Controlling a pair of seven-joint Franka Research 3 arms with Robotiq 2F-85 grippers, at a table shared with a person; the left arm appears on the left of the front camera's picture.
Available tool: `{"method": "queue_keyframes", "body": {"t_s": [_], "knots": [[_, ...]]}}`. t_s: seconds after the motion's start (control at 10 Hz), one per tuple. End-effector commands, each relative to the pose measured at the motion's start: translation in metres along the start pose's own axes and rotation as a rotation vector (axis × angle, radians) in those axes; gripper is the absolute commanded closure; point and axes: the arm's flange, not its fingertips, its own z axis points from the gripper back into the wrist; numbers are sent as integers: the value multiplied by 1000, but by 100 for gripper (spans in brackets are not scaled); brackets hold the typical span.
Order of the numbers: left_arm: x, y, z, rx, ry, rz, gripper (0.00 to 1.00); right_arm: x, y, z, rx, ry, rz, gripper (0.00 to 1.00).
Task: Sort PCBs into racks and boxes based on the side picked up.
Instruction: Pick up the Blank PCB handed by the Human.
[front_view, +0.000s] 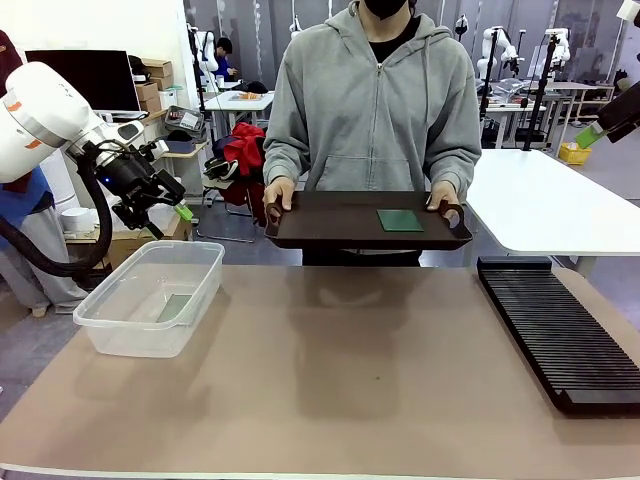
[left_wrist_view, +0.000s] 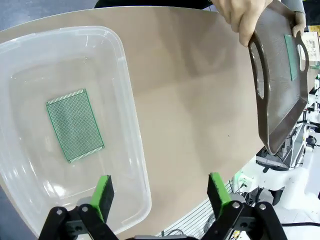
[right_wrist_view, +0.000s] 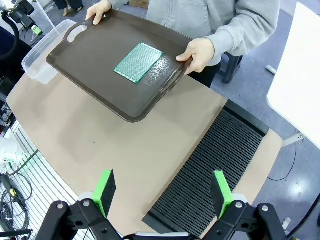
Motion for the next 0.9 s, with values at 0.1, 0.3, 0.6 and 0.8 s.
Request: {"method": "queue_keyframes", "body": {"t_s": [0.1,0.3,0.6,0.8], "knots": [[-4,-5,0,13,-1,11,0,0,0,-1,1,1,-1,0],[-4,-5,0,13,-1,11,0,0,0,-1,1,1,-1,0],[-4,-5,0,13,-1,11,0,0,0,-1,1,1,-1,0],[0,15,14,-29,-17,-95,0,0,0,-1,1,1,-1,0]]}}
